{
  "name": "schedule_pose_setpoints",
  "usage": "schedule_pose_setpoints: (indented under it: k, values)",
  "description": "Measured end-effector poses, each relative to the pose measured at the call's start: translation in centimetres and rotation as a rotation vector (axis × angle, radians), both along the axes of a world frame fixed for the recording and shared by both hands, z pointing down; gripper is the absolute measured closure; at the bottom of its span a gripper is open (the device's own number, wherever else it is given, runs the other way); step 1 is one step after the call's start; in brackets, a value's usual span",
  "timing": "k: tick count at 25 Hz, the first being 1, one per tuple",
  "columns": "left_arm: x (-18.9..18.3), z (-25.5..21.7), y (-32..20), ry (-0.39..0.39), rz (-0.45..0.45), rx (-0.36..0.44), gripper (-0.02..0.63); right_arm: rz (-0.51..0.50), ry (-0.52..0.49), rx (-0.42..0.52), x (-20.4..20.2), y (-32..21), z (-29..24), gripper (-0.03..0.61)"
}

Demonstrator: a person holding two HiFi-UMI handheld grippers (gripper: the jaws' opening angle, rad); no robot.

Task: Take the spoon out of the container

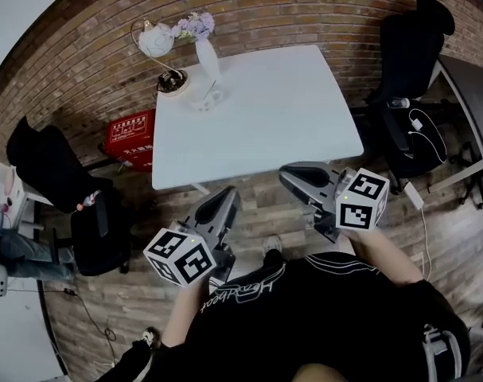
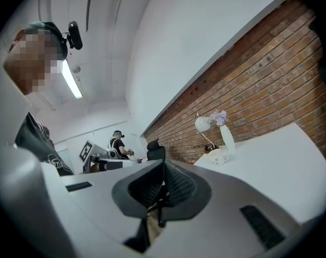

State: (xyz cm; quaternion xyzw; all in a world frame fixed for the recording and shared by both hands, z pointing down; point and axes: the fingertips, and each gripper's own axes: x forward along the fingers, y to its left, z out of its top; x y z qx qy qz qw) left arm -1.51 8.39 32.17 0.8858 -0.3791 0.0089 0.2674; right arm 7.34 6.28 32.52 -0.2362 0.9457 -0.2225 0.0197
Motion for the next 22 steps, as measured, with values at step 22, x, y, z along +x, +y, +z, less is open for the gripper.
schedule_pose_setpoints:
  k: [22]
  values:
    - [-8.8,1.3,-16.1,0.010,-0.054,-0.006,0.608,0.036,0.001,-0.028,-5.8,-16.6,1.5,0.578]
